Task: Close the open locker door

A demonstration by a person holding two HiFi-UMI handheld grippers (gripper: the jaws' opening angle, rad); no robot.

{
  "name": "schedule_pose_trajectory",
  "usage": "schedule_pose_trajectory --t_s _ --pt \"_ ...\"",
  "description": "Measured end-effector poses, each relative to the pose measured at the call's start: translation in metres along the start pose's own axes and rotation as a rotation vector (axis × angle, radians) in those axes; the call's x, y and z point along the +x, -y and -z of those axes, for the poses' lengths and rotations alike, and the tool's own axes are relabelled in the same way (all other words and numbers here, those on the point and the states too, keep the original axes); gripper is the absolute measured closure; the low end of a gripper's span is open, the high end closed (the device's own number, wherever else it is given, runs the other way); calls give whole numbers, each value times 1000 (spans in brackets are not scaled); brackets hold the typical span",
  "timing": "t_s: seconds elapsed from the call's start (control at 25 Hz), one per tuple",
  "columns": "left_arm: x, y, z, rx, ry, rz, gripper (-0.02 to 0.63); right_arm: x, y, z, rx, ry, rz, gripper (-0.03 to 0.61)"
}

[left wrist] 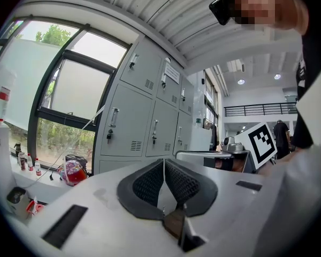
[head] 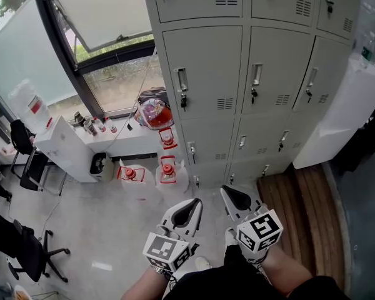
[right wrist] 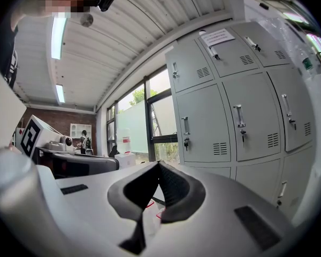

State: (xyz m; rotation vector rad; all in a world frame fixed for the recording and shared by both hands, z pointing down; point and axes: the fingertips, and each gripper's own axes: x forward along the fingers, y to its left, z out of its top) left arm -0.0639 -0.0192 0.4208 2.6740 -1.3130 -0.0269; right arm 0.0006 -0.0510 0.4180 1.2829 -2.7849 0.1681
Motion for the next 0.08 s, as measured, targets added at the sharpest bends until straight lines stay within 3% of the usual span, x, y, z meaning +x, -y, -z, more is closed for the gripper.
schedule_pose_trajectory --t_s 0.08 --pt "-2 1 -1 -2 0 1 591 -1 -3 0 1 -1 0 526"
